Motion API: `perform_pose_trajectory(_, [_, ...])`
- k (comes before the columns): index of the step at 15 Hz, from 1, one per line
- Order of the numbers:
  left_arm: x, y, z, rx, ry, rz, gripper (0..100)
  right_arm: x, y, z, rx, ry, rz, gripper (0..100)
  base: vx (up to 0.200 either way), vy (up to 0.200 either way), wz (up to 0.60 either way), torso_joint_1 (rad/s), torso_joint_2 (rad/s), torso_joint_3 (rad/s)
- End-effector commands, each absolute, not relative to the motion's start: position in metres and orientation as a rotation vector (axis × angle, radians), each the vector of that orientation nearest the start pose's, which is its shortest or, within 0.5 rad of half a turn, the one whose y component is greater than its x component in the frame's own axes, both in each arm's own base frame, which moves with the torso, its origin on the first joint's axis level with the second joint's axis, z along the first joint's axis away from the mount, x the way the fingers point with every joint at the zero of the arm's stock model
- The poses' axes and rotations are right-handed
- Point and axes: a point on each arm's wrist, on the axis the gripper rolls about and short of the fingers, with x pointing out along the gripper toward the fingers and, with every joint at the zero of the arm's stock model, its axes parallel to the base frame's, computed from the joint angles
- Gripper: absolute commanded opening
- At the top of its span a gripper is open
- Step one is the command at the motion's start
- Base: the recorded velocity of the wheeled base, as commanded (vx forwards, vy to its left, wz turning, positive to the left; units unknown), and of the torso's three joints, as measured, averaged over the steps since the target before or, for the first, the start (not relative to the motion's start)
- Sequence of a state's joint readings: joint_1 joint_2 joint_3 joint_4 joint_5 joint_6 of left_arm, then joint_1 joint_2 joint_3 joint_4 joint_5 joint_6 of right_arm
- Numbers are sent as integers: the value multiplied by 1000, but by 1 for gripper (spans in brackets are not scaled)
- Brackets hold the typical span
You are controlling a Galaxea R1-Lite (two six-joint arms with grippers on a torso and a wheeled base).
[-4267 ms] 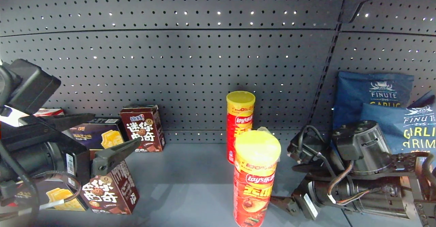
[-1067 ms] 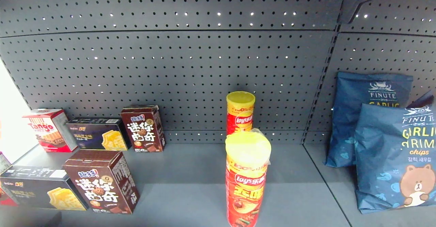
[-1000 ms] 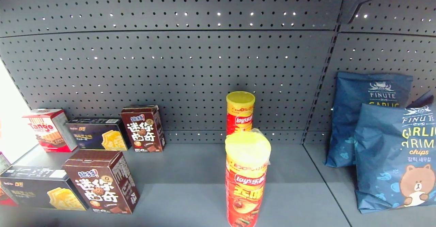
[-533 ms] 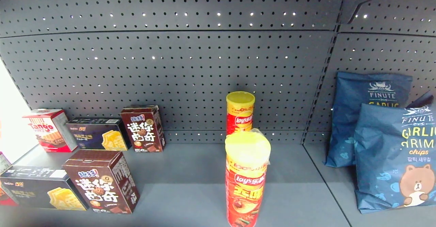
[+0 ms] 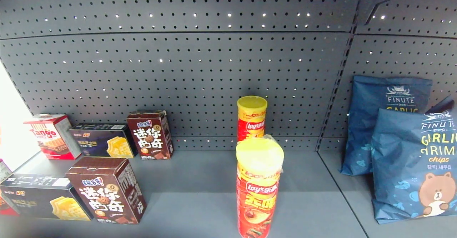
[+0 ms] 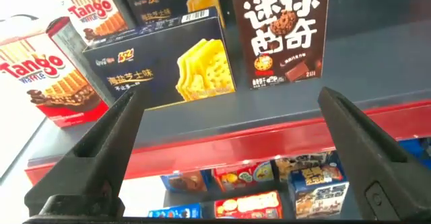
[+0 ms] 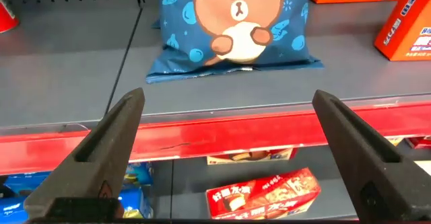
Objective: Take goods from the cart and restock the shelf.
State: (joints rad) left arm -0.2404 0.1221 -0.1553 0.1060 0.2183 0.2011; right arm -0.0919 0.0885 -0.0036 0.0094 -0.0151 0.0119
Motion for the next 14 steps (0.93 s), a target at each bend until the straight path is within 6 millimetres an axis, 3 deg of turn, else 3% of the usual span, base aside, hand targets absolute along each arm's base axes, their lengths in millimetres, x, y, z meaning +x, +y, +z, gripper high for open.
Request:
perform_pose_trajectory(1, [-23,11,110,217,65,-30,100,-16,1,77,16,99,-108,100,0,0,0,0,0,0])
perform_pose_trajectory(5, [-19,9,87,224,116,-56,100,-16,1,77,16,99,-108,100,0,0,0,0,0,0])
perform_pose_trajectory(10, [-16,3,86,61,159,-221,100,-16,1,77,16,99,-108,100,0,0,0,0,0,0])
perform_pose_trajectory(14, [-10,-1,86,-3,245,-244,100,-16,1,77,16,99,-108,100,0,0,0,0,0,0])
